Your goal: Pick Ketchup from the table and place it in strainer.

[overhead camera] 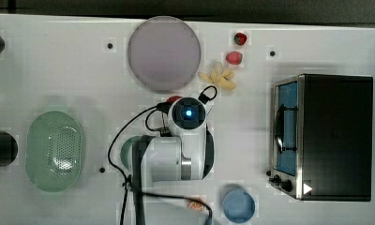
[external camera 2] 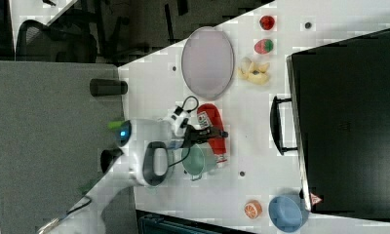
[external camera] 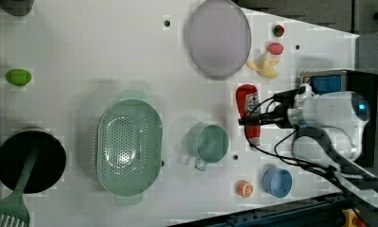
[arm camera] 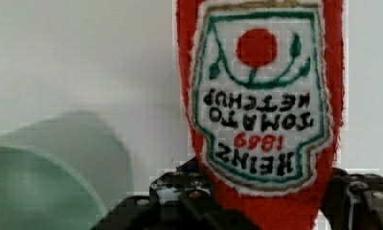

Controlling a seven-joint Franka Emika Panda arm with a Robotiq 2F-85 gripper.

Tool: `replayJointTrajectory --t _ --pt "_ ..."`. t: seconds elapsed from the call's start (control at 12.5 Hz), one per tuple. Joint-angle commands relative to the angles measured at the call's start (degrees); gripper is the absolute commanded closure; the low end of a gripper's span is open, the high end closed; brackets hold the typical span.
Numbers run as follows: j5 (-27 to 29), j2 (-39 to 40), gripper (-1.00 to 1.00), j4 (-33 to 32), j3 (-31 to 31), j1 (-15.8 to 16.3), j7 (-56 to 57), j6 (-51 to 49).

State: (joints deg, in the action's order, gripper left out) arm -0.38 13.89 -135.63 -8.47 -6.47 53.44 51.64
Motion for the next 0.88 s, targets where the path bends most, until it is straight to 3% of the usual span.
replayJointTrajectory --t 0.08,0.48,0.88 --pt "0.05 -10.37 -0.23 5.87 -0.12 -0.06 -2.26 -10.24" --pt "0.46 -20.08 -0.23 13.22 -3.49 1.25 -13.49 -28.47" --pt "2.59 -20.45 -0.23 15.29 -13.44 3.27 -27.32 -29.82"
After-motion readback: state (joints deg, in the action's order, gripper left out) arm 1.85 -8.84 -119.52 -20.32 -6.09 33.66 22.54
